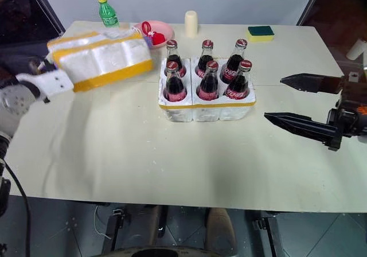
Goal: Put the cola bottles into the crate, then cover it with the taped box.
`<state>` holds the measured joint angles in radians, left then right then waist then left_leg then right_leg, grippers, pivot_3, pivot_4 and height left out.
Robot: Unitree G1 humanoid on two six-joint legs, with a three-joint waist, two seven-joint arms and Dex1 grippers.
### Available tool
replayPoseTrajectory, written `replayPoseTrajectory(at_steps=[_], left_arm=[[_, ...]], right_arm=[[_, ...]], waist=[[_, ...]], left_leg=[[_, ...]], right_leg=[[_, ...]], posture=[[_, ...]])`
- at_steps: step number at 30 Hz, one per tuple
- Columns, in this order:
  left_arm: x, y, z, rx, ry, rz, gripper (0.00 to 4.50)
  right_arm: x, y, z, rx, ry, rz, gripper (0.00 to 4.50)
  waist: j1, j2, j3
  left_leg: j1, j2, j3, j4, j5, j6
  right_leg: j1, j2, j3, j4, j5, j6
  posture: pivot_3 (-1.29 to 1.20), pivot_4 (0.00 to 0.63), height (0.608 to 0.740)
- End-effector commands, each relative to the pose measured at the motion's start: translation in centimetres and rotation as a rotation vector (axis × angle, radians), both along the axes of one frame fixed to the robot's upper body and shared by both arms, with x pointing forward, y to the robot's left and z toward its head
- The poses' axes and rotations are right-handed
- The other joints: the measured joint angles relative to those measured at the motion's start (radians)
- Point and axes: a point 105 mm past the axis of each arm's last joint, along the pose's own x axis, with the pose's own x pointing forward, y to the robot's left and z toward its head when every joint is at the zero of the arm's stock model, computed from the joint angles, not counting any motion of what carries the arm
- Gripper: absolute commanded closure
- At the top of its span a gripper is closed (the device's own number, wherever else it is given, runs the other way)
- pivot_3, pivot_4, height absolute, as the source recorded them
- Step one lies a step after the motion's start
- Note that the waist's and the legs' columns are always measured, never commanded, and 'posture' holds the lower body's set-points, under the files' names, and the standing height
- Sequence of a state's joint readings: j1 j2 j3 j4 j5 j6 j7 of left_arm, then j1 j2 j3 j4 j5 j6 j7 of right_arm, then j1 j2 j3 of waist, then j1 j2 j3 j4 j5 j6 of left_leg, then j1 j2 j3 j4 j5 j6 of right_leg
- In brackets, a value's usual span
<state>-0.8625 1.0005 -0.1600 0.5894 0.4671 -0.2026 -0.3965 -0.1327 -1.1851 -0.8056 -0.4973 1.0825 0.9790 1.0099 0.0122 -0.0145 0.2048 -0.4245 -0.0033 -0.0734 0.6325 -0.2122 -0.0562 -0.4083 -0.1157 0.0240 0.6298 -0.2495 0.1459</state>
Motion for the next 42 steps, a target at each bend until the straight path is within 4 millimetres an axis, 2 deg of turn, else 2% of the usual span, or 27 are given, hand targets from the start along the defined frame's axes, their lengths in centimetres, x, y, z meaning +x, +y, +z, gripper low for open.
replayPoseTrajectory(at_steps=[1,4,7,10,13,19,25,29,33,38,42], left_arm=[[-1.1,-3.6,5.6,-0.003,-0.131,-0.127,4.07],[-2.1,-8.6,7.8,0.004,-0.159,-0.288,4.07],[-3.2,-12.9,8.0,0.024,-0.140,-0.427,4.07],[-3.8,-15.5,7.9,0.034,-0.128,-0.508,4.07],[-3.9,-16.6,6.8,0.073,-0.083,-0.536,4.07],[-3.5,-17.3,4.3,0.204,-0.007,-0.534,4.07],[-4.3,-17.6,4.1,0.246,0.020,-0.542,4.07],[-5.2,-18.1,3.3,0.262,0.044,-0.564,2.15],[-5.0,-17.0,3.5,0.295,0.045,-0.513,0.07],[-5.6,-16.3,1.3,0.294,0.149,-0.490,0.02],[-6.7,-15.4,-1.8,0.269,0.251,-0.476,0.02]], right_arm=[[0.1,0.0,0.5,-0.005,-0.044,0.004,0.00],[0.6,0.0,0.2,-0.001,-0.045,0.006,0.00],[1.0,0.0,0.0,0.006,-0.051,0.002,0.00],[1.4,-0.1,-0.1,0.012,-0.055,-0.005,0.00],[1.6,-0.1,-0.2,0.020,-0.059,-0.017,0.00],[1.8,-0.2,-0.1,0.045,-0.074,-0.038,0.00],[2.0,-0.2,-0.5,0.057,-0.077,-0.060,0.00],[2.2,-0.3,-0.6,0.066,-0.085,-0.071,0.00],[2.4,-0.3,-0.7,0.071,-0.086,-0.075,0.00],[2.8,-0.4,-0.6,0.076,-0.088,-0.079,0.00],[2.8,-0.5,-0.6,0.066,-0.082,-0.076,0.00]], waist=[[-0.003,0.000,0.000],[-0.005,0.000,0.000],[-0.008,0.000,0.000],[-0.014,0.000,0.000],[-0.027,0.000,0.000],[-0.026,0.000,0.000],[-0.025,0.000,0.000],[-0.025,0.000,0.000],[-0.026,0.000,0.000],[-0.028,0.000,0.000],[-0.027,0.000,0.000]], left_leg=[[0.000,0.000,0.000,0.000,0.000,0.000],[0.001,0.000,0.000,-0.001,0.000,0.000],[0.001,0.000,0.000,0.000,0.000,0.000],[0.001,0.000,0.000,0.000,0.000,0.000],[0.001,0.000,0.000,0.000,0.000,0.000],[0.001,0.000,-0.001,0.000,0.000,0.000],[0.001,0.000,-0.001,0.000,0.000,0.000],[0.001,0.000,-0.001,0.000,0.000,0.000],[0.001,0.000,-0.001,0.000,0.000,0.000],[0.002,0.000,-0.001,0.000,0.000,0.000],[0.002,0.000,-0.001,0.000,0.000,0.000]], right_leg=[[0.000,0.000,0.000,0.000,0.000,0.000],[0.000,0.000,0.000,0.001,0.000,0.000],[0.000,0.000,0.000,0.001,0.000,0.000],[0.000,0.000,0.000,0.001,0.000,0.000],[0.000,0.000,0.000,0.001,0.000,0.000],[0.000,0.001,0.000,0.002,0.000,0.000],[0.001,0.001,0.000,0.001,0.000,0.001],[0.001,0.001,0.000,0.002,0.000,0.001],[0.001,0.001,0.000,0.002,0.000,0.001],[0.001,0.001,0.000,0.002,0.000,0.001],[0.001,0.001,0.000,0.002,0.000,0.000]], posture=[[0.00,0.150,0.739],[0.00,0.150,0.739],[0.00,0.150,0.739],[0.00,0.150,0.739],[0.00,0.150,0.739],[0.00,0.150,0.739],[0.00,0.150,0.739],[0.00,0.150,0.739],[0.00,0.150,0.739],[0.00,0.150,0.739],[0.00,0.150,0.739]])
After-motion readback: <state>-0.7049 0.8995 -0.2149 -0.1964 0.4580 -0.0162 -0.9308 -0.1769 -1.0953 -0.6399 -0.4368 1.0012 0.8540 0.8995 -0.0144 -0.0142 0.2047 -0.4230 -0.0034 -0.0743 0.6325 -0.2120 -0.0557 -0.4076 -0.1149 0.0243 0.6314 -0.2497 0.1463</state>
